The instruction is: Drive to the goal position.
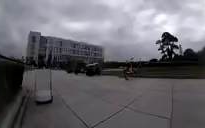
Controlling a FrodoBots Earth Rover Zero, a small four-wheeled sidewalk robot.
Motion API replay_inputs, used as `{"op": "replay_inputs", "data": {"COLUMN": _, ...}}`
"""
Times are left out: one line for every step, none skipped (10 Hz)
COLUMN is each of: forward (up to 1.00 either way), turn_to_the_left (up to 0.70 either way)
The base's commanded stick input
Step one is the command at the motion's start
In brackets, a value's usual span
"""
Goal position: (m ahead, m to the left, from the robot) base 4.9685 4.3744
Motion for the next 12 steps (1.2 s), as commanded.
{"op": "replay_inputs", "data": {"forward": 0.70, "turn_to_the_left": 0.00}}
{"op": "replay_inputs", "data": {"forward": 0.70, "turn_to_the_left": 0.00}}
{"op": "replay_inputs", "data": {"forward": 0.70, "turn_to_the_left": 0.00}}
{"op": "replay_inputs", "data": {"forward": 0.70, "turn_to_the_left": 0.00}}
{"op": "replay_inputs", "data": {"forward": 0.70, "turn_to_the_left": 0.00}}
{"op": "replay_inputs", "data": {"forward": 0.70, "turn_to_the_left": 0.00}}
{"op": "replay_inputs", "data": {"forward": 0.70, "turn_to_the_left": 0.00}}
{"op": "replay_inputs", "data": {"forward": 0.70, "turn_to_the_left": 0.00}}
{"op": "replay_inputs", "data": {"forward": 0.70, "turn_to_the_left": 0.00}}
{"op": "replay_inputs", "data": {"forward": 0.70, "turn_to_the_left": 0.11}}
{"op": "replay_inputs", "data": {"forward": 0.70, "turn_to_the_left": 0.30}}
{"op": "replay_inputs", "data": {"forward": 0.70, "turn_to_the_left": 0.34}}
